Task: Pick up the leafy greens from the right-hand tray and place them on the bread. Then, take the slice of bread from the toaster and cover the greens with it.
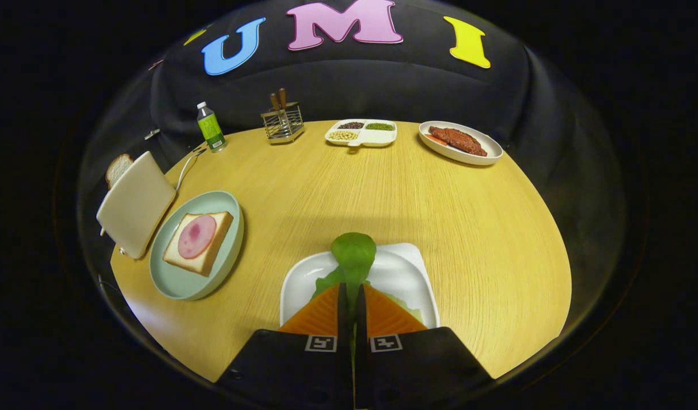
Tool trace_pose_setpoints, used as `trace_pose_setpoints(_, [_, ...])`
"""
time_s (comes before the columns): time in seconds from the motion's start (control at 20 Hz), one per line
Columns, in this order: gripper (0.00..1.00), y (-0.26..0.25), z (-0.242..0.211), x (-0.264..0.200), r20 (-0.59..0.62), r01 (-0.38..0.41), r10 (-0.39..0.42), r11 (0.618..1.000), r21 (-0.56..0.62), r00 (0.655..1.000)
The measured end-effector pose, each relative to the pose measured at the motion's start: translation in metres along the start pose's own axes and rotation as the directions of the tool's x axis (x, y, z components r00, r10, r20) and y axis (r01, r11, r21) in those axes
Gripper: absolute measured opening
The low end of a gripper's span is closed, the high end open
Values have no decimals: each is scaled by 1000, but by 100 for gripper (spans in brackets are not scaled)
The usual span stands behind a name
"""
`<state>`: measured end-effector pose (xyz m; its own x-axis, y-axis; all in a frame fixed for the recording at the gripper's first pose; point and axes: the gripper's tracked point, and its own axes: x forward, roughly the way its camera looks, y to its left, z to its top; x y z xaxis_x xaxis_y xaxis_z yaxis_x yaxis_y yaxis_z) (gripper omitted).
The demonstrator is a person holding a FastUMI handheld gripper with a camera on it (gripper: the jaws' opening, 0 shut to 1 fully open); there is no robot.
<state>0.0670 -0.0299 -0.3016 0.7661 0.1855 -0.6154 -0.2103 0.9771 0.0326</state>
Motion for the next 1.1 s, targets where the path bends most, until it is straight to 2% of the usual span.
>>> trace_pose_setpoints(0.25, [7,12,52,-32,71,19,-18,1000,-16,997])
trace_pose_setpoints(0.5, [7,63,92,-61,116,-19,27,997,-71,993])
trace_pose_setpoints(0.75, [6,141,102,-71,112,-93,105,990,-110,988])
trace_pose_setpoints(0.9, [6,186,103,-67,108,-141,164,972,-189,981])
trace_pose_setpoints(1.1, [6,224,96,-46,96,-164,197,948,-273,976])
